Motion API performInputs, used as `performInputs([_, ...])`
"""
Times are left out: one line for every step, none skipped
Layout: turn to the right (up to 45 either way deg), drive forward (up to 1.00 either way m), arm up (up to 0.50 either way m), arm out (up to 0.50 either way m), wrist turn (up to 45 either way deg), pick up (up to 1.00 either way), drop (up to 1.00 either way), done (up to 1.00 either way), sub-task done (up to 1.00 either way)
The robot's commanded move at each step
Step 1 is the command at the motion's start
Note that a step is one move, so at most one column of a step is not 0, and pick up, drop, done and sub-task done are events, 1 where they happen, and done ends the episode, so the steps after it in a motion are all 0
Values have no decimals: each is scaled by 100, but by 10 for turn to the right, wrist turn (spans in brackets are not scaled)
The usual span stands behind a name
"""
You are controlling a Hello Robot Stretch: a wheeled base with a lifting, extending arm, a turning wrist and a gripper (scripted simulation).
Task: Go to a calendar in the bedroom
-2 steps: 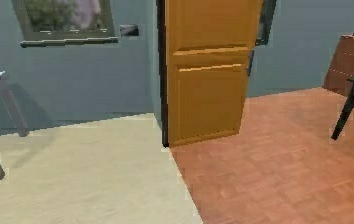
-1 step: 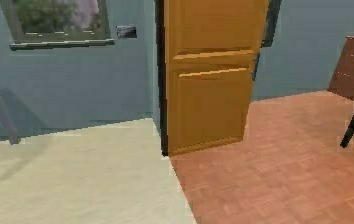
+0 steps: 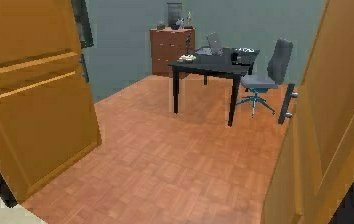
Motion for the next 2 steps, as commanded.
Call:
performInputs([30, 0, 0, 0, 0, 0, 0, 0, 0])
performInputs([0, 100, 0, 0, 0, 0, 0, 0, 0])
